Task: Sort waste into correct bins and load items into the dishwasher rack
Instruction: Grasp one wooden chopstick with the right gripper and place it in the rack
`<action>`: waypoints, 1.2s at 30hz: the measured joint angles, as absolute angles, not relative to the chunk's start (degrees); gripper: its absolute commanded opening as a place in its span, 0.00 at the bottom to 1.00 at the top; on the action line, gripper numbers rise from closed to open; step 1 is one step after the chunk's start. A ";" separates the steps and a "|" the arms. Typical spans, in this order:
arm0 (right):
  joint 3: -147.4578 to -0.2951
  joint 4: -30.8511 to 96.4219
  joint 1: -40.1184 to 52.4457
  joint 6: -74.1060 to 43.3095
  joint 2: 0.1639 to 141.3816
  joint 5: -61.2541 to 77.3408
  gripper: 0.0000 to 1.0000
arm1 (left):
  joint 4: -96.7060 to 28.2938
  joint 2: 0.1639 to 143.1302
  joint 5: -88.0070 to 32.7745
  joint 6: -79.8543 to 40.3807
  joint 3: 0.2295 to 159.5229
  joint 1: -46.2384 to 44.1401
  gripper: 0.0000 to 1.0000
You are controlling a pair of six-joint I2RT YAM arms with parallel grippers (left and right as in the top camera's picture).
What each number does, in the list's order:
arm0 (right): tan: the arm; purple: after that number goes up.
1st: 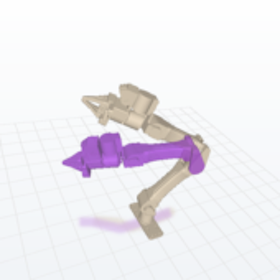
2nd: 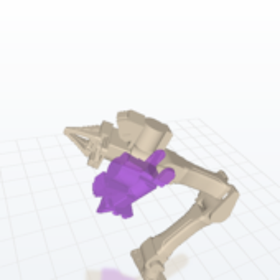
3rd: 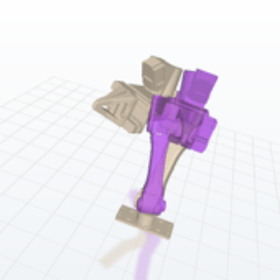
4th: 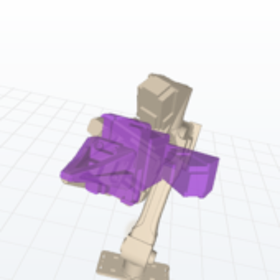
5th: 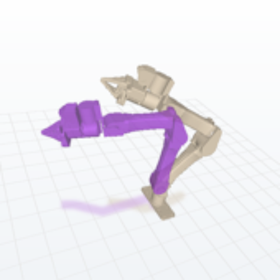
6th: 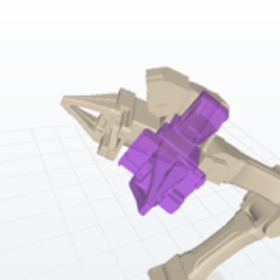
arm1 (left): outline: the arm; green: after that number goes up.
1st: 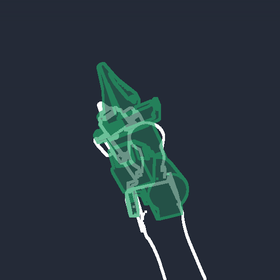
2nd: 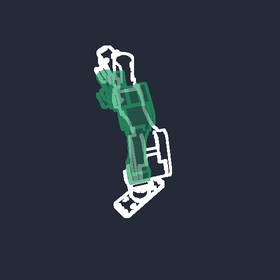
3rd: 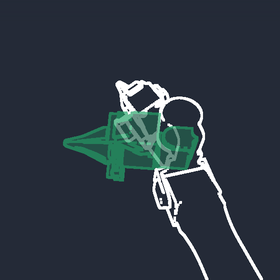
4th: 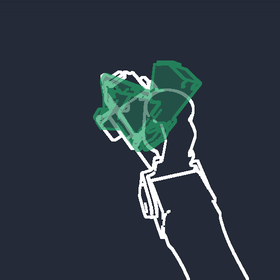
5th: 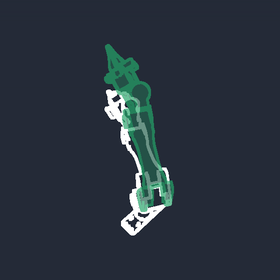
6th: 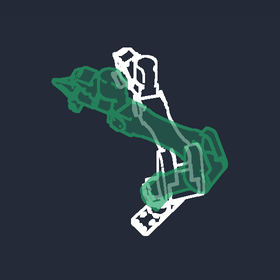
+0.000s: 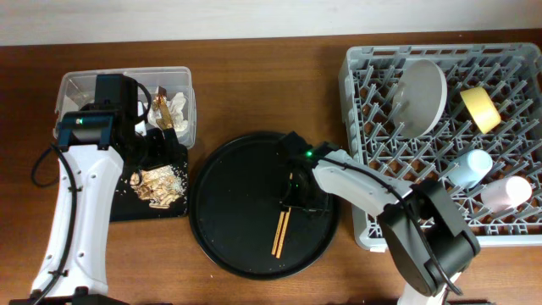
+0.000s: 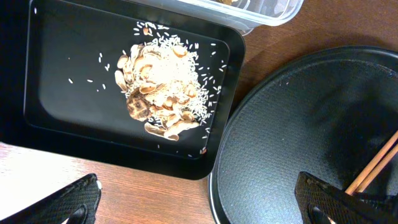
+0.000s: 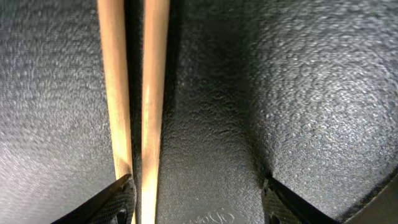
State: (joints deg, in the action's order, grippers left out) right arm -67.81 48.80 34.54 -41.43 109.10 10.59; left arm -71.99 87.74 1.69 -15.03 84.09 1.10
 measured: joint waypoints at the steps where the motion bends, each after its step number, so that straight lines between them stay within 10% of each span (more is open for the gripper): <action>1: -67.81 48.58 34.52 -42.00 109.10 10.28 0.64 | -71.99 87.74 1.69 -15.03 84.09 1.10 0.99; 13: -68.34 55.72 34.54 -43.07 110.19 6.87 0.61 | -71.99 87.74 1.67 -15.03 84.09 1.10 0.99; 17: -68.36 55.48 34.61 -43.51 110.21 6.72 0.28 | -71.99 87.74 1.67 -15.03 84.09 1.10 0.99; 23: -68.40 54.41 34.65 -44.14 110.21 6.52 0.04 | -72.05 87.74 1.69 -15.03 84.09 1.10 1.00; 36: -85.65 70.98 22.33 -21.54 99.13 2.59 0.04 | -72.23 87.74 1.69 -15.03 84.09 1.10 0.99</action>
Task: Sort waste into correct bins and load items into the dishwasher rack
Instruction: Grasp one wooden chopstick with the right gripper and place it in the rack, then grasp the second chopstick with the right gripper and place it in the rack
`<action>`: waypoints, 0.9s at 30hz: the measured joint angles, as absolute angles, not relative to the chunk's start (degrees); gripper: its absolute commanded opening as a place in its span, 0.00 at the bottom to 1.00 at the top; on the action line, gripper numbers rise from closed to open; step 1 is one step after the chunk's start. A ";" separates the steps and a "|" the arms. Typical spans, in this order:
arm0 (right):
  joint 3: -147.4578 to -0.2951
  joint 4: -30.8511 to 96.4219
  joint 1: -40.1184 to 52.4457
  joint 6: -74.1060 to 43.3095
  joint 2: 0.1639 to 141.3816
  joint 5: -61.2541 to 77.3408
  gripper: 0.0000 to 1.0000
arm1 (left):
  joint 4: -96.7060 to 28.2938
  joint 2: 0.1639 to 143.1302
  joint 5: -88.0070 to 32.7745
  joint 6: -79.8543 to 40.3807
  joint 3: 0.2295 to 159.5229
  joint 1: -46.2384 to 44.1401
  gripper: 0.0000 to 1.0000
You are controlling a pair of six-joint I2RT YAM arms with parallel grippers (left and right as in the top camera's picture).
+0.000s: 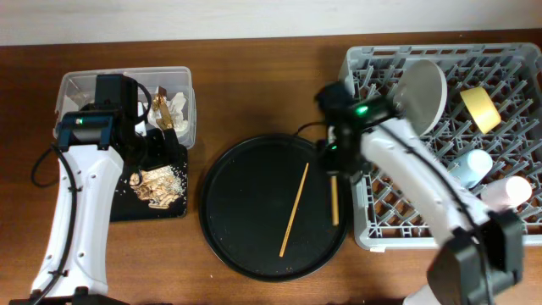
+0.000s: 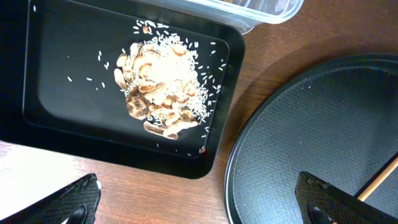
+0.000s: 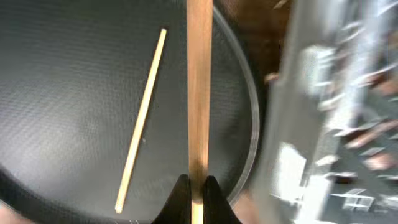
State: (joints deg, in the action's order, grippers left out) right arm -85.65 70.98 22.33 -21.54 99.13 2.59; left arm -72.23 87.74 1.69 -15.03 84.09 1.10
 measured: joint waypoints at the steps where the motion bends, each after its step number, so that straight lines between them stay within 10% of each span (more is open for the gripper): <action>1: -87.77 72.16 20.08 -18.76 97.71 2.57 0.04 | -72.20 87.74 1.69 -15.03 84.09 1.10 0.99; 10: -85.43 72.01 6.90 -5.34 99.24 2.15 0.05 | -72.20 87.74 1.67 -15.03 84.09 1.10 0.99; 14: -84.47 68.75 6.90 -3.92 101.65 2.17 0.50 | -72.20 87.74 1.67 -15.03 84.09 1.10 0.99; 27: -89.14 67.42 21.74 -14.35 98.13 10.94 0.61 | -72.20 87.74 1.52 -15.03 84.09 1.10 0.99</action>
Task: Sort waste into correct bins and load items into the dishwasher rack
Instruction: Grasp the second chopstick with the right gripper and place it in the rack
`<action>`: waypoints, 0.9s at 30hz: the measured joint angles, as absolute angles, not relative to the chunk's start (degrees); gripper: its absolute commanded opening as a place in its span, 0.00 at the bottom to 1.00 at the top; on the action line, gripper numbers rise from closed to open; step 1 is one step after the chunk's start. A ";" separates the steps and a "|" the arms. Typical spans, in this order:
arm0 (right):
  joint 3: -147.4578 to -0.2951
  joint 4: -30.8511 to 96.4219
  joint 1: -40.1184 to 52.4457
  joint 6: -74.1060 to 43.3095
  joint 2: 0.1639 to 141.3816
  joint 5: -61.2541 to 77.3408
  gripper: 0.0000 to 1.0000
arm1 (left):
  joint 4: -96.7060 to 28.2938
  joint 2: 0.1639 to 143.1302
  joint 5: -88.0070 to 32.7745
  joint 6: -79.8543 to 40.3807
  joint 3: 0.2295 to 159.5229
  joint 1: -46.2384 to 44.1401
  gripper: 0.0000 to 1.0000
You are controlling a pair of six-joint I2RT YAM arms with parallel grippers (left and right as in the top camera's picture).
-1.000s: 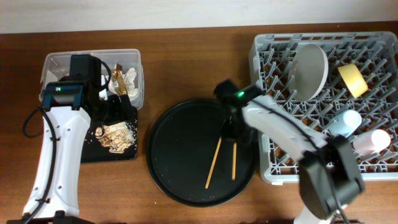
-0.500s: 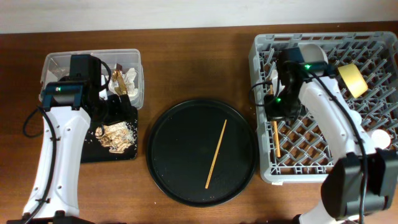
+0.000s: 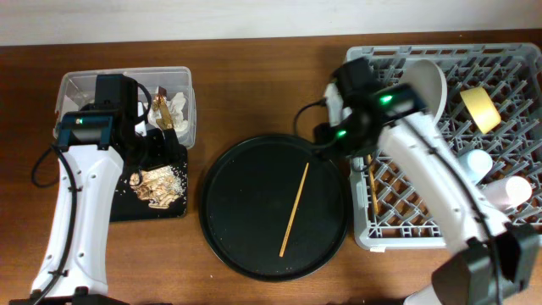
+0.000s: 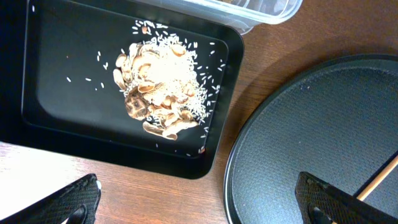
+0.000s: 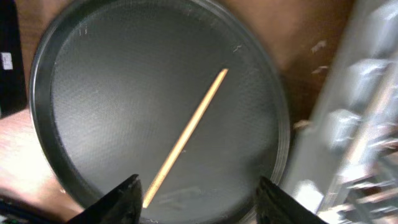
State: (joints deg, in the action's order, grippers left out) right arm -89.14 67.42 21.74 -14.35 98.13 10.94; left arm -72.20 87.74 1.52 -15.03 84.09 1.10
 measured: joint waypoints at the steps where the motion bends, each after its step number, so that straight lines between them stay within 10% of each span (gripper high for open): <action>1: -87.46 66.78 23.44 -16.71 99.11 11.03 0.61 | -72.31 87.74 1.52 -15.03 84.09 1.10 0.99; 17: -63.75 45.21 36.51 -42.78 106.04 8.40 0.54 | -72.66 87.74 1.50 -15.03 84.09 1.10 0.99; 22: -64.73 46.85 37.01 -44.53 107.18 5.67 0.22 | -72.66 87.74 1.50 -15.03 84.09 1.10 0.99; 27: -64.82 48.01 36.93 -44.75 107.42 4.05 0.09 | -72.75 87.74 1.50 -15.03 84.09 1.10 0.99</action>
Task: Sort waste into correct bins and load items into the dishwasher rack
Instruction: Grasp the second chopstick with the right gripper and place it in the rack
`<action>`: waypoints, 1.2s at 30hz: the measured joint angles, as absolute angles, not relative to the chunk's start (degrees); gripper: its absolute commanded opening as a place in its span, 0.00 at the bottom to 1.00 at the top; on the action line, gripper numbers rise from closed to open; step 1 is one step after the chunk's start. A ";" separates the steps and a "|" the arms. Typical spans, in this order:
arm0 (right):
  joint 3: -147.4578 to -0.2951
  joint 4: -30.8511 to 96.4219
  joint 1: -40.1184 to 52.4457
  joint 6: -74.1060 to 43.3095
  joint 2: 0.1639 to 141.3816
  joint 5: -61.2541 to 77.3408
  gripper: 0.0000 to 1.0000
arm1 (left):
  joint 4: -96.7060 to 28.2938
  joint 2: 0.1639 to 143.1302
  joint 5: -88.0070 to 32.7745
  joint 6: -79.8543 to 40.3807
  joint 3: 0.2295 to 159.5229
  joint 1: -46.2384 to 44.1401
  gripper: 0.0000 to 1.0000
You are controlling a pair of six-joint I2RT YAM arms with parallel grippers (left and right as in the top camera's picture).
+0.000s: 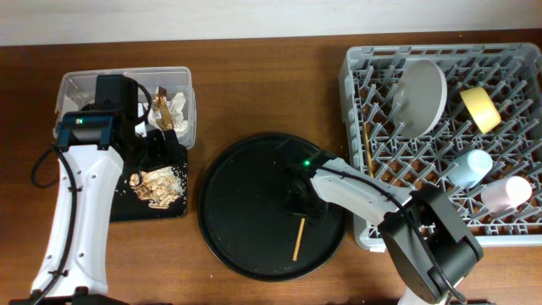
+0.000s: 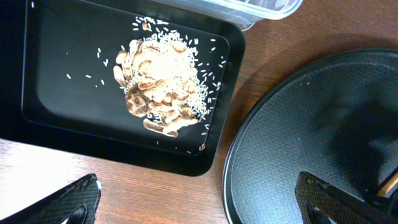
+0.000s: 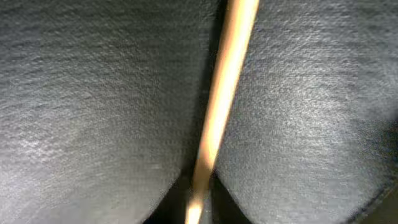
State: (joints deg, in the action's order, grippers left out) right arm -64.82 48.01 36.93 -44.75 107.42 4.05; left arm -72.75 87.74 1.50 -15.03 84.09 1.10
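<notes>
A round black tray holds one wooden chopstick. My right gripper is down on the tray, shut on the chopstick's upper end. In the right wrist view the chopstick runs up from between the closed jaws of that gripper. Another chopstick lies in the left part of the grey dishwasher rack. My left gripper hangs open over the table by the black rectangular tray with its heap of food scraps.
The rack also holds a grey plate, a yellow cup and two pale cups. A clear bin with wrappers stands at the back left, behind the scrap tray.
My right gripper was open above the rack's left edge. Now it is down on the round tray, shut on the remaining chopstick. The left arm has not moved.
My right gripper stood open over two chopsticks on the round tray. Then it held one chopstick by the rack's left edge, the other left on the tray. Then that chopstick lay in the rack and the gripper was open. Now it grips the second chopstick.
</notes>
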 measured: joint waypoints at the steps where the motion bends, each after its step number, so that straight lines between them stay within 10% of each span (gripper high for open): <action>1: -64.82 48.07 36.88 -44.82 107.44 3.99 0.08 | -72.75 87.74 1.50 -15.03 84.09 1.10 0.99; 24: -83.99 70.19 4.38 -3.11 96.84 6.94 0.04 | -72.88 87.74 1.48 -15.03 84.09 1.10 0.99; 28: -83.77 69.56 4.38 -1.91 102.15 6.96 0.39 | -72.90 87.74 1.50 -15.03 84.09 1.10 0.99; 36: -83.55 68.10 4.25 -1.56 101.62 6.96 0.48 | -73.01 87.74 1.50 -15.03 84.09 1.10 0.99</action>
State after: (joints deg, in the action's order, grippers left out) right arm -83.55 68.10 4.25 -1.56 101.62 6.96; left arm -73.01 87.74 1.50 -15.03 84.09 1.10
